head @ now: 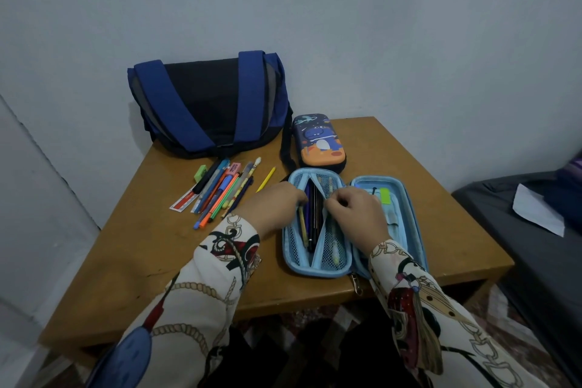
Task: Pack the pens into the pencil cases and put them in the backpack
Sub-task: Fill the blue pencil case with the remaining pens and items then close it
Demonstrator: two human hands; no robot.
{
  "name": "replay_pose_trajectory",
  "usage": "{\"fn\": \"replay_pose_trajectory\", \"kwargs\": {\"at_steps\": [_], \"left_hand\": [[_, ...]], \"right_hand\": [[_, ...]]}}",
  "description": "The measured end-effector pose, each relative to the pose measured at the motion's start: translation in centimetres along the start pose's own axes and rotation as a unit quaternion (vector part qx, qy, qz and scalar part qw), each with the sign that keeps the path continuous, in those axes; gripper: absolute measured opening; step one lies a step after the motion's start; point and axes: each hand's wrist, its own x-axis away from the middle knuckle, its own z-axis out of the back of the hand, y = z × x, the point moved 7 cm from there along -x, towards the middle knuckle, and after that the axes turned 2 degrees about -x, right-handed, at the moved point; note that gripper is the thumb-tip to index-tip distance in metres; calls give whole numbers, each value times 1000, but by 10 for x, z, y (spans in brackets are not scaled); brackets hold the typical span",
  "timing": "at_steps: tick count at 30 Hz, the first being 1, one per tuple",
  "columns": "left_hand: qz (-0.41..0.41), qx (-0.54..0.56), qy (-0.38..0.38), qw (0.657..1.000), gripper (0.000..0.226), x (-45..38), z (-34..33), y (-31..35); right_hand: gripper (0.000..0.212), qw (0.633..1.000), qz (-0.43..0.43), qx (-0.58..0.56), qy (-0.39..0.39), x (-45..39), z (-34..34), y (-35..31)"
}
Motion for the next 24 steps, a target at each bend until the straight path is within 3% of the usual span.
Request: {"fn": "replay_pose_trajectory", "kwargs": {"at_steps": [6, 10, 14, 19, 24], "left_hand": [[-19, -44, 4, 999, 33, -5, 14, -3], [-7, -10, 18, 1000, 21, -2, 25, -9], [9, 23, 32, 999, 26, 3, 18, -5], [16, -45, 117, 992, 15, 10, 15, 6], [11, -135, 176, 975, 17, 21, 12, 22]], "right_hand": [[38, 1000, -5, 2, -2, 1, 0, -1], [39, 1000, -8, 1, -2, 1, 1, -1], [38, 1000, -8, 2, -3, 0, 0, -2], [33, 1000, -12, -13, 2, 1, 0, 0], [35, 1000, -10, -24, -3, 1, 0, -1]]}}
